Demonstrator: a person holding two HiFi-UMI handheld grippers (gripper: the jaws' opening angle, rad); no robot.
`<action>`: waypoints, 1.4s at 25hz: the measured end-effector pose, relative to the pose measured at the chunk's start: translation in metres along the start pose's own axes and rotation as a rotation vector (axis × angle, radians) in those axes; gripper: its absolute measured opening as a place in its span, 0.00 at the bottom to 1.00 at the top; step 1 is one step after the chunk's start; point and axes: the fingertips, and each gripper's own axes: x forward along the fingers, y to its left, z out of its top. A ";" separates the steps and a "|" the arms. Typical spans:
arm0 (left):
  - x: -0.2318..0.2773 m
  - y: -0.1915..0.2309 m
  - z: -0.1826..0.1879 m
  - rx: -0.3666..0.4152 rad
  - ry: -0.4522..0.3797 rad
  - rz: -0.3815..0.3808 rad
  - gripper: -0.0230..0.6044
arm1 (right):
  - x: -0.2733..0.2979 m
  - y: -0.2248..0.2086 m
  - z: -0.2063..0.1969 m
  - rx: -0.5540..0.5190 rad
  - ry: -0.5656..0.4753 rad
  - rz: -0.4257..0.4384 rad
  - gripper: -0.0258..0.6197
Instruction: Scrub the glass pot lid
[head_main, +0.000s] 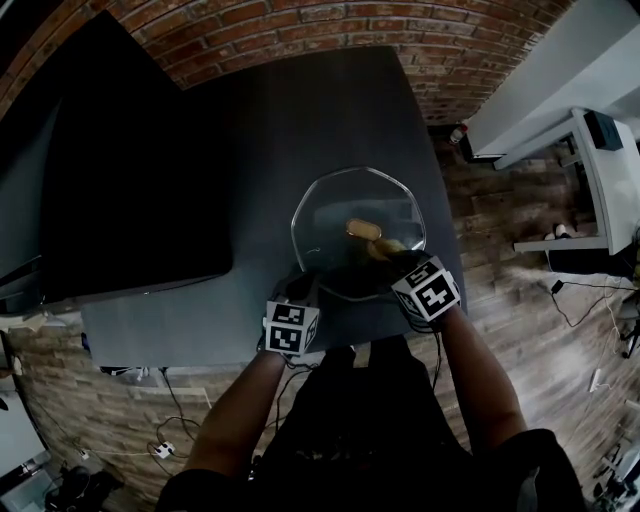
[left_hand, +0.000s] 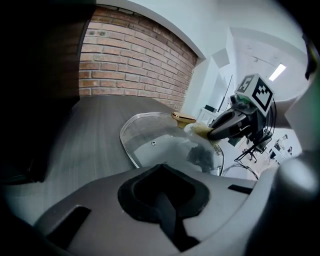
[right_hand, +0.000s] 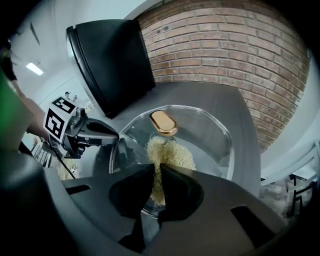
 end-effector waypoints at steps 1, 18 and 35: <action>0.000 0.000 0.000 0.000 0.001 0.002 0.09 | -0.003 -0.010 -0.003 0.019 -0.002 -0.015 0.10; 0.003 0.000 -0.001 0.039 0.047 0.028 0.09 | -0.032 -0.094 0.000 0.017 -0.085 -0.312 0.10; -0.070 0.020 0.132 0.039 -0.402 0.147 0.09 | -0.152 -0.075 0.125 -0.013 -0.673 -0.440 0.10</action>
